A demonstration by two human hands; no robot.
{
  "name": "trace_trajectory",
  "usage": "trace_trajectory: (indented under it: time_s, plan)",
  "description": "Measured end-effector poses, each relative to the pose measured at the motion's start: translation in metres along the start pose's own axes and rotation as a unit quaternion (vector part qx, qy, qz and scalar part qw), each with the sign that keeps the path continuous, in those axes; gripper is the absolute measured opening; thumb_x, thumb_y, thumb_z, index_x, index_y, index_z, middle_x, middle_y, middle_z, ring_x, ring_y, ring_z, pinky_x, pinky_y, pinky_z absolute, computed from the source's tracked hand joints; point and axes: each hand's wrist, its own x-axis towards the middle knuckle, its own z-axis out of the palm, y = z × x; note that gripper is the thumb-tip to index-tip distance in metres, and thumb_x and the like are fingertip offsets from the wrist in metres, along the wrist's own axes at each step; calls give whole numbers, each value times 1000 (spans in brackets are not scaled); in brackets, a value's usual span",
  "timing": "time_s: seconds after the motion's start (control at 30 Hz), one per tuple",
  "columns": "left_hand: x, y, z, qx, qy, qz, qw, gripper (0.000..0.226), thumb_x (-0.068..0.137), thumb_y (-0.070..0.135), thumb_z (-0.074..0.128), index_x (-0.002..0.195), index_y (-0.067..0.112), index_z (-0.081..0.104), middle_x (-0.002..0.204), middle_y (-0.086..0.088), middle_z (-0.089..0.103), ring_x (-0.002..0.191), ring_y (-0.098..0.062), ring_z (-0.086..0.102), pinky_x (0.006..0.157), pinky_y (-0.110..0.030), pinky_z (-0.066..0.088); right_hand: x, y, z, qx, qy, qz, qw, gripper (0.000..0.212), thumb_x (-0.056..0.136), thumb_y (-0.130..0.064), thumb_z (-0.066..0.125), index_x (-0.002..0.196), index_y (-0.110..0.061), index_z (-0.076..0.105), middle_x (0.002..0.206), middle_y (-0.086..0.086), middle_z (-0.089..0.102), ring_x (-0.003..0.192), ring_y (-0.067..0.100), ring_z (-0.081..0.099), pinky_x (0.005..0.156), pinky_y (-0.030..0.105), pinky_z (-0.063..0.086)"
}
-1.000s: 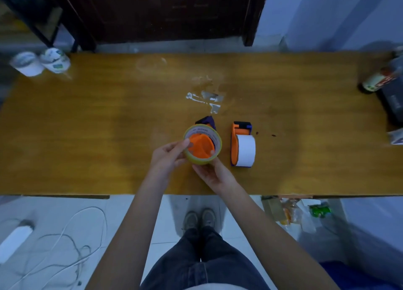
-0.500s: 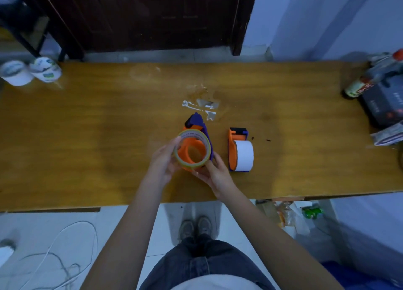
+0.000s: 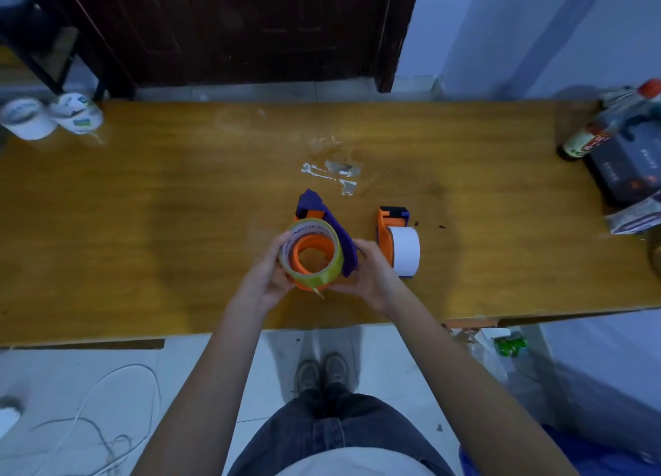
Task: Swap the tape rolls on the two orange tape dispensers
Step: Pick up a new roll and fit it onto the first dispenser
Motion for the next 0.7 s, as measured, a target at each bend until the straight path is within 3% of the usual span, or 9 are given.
trace_trajectory:
  time_s: [0.13, 0.27, 0.37, 0.47, 0.57, 0.63, 0.7]
  plan:
    - [-4, 3, -1, 33, 10, -8, 999, 66, 64, 35, 76, 122, 10, 57, 111, -12, 61, 103, -26, 58, 84, -41, 51, 4, -5, 6, -72, 79, -5, 994, 28, 89, -35, 59, 112, -18, 54, 124, 11, 54, 109, 22, 57, 82, 47, 57]
    - [-3, 5, -3, 79, -2, 7, 997, 28, 75, 30, 69, 98, 13, 64, 97, -8, 63, 93, -23, 59, 76, -39, 52, 0, -7, 9, -130, 105, -23, 986, 25, 91, -41, 55, 109, -23, 55, 118, 7, 56, 109, 20, 56, 81, 44, 58]
    - [-3, 8, -1, 89, -3, 18, 996, 15, 83, 25, 63, 92, 13, 63, 93, -7, 64, 90, -22, 60, 70, -37, 54, -4, -8, 13, -176, 116, -50, 976, 28, 91, -45, 51, 111, -25, 54, 109, 1, 58, 101, 16, 59, 82, 46, 58]
    - [-3, 12, -3, 100, -12, 17, 995, 18, 85, 23, 61, 97, 10, 61, 95, -9, 64, 90, -23, 61, 63, -34, 58, -9, -10, 17, -192, 116, -71, 972, 32, 93, -42, 51, 115, -20, 52, 97, -2, 60, 86, 11, 63, 79, 47, 59]
    - [-5, 17, -3, 98, -26, 5, 995, 17, 87, 22, 58, 98, 10, 61, 87, -8, 69, 81, -20, 66, 58, -30, 59, -13, -13, 19, -207, 115, -89, 967, 38, 91, -42, 53, 122, -18, 51, 102, 1, 60, 90, 14, 65, 76, 48, 59]
    - [-5, 19, -1, 112, -28, 9, 993, 16, 87, 21, 59, 98, 9, 59, 82, -7, 70, 71, -16, 69, 56, -29, 58, -15, -15, 21, -233, 117, -115, 959, 35, 92, -41, 53, 120, -21, 51, 107, 4, 62, 92, 15, 65, 71, 42, 61]
    - [-3, 19, 0, 134, -23, 22, 990, 28, 84, 20, 64, 106, 6, 53, 89, -10, 65, 75, -19, 68, 57, -30, 57, -16, -17, 23, -262, 120, -141, 947, 31, 92, -41, 52, 118, -24, 50, 110, 5, 63, 92, 13, 65, 64, 31, 61]
